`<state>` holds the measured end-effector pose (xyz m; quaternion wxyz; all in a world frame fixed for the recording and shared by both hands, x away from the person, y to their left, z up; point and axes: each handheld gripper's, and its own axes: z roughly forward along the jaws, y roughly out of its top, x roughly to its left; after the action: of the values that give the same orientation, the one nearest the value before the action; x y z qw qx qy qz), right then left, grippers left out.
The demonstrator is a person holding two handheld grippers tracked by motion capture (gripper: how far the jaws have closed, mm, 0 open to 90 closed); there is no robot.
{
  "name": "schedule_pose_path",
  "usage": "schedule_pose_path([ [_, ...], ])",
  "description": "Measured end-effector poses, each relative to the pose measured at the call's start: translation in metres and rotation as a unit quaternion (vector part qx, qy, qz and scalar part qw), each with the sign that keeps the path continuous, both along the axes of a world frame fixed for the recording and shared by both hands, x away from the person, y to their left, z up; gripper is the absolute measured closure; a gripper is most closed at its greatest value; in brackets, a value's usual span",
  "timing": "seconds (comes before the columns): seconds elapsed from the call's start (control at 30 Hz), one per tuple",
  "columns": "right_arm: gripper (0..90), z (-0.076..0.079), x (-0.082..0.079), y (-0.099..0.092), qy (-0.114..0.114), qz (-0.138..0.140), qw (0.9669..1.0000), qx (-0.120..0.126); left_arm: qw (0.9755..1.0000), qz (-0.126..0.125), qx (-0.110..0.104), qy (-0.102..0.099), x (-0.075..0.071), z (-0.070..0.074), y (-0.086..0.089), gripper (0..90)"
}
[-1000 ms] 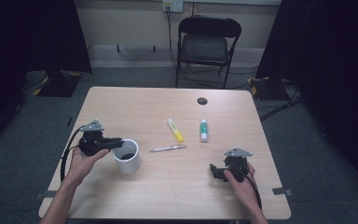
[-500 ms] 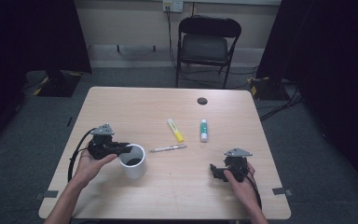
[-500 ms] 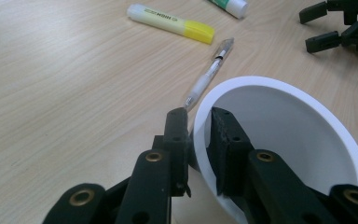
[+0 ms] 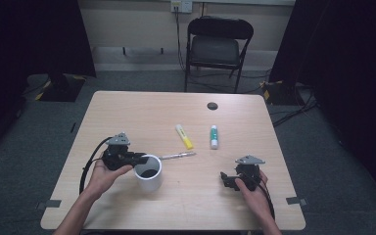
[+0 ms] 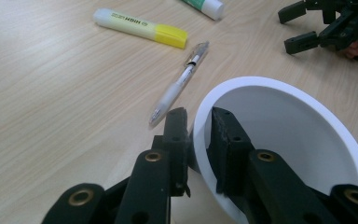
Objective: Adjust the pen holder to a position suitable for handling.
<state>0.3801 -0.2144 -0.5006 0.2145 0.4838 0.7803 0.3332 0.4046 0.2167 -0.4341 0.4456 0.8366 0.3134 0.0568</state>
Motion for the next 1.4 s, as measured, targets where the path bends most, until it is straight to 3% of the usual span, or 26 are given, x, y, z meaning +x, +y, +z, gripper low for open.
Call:
schedule_pose_path([
  [0.3,9.2,0.0,0.0,0.0,0.0,0.0,1.0,0.0,0.9999,0.002,0.009,0.005,0.002,-0.004,-0.014,76.0],
  [0.47,9.2,0.0,0.0,0.0,0.0,0.0,1.0,0.0,0.9999,-0.004,-0.004,0.014,0.002,-0.005,-0.022,75.6],
  [1.4,9.2,0.0,0.0,0.0,0.001,-0.001,1.0,0.0,0.9986,-0.051,0.0,0.014,-0.009,-0.006,-0.054,74.7],
])
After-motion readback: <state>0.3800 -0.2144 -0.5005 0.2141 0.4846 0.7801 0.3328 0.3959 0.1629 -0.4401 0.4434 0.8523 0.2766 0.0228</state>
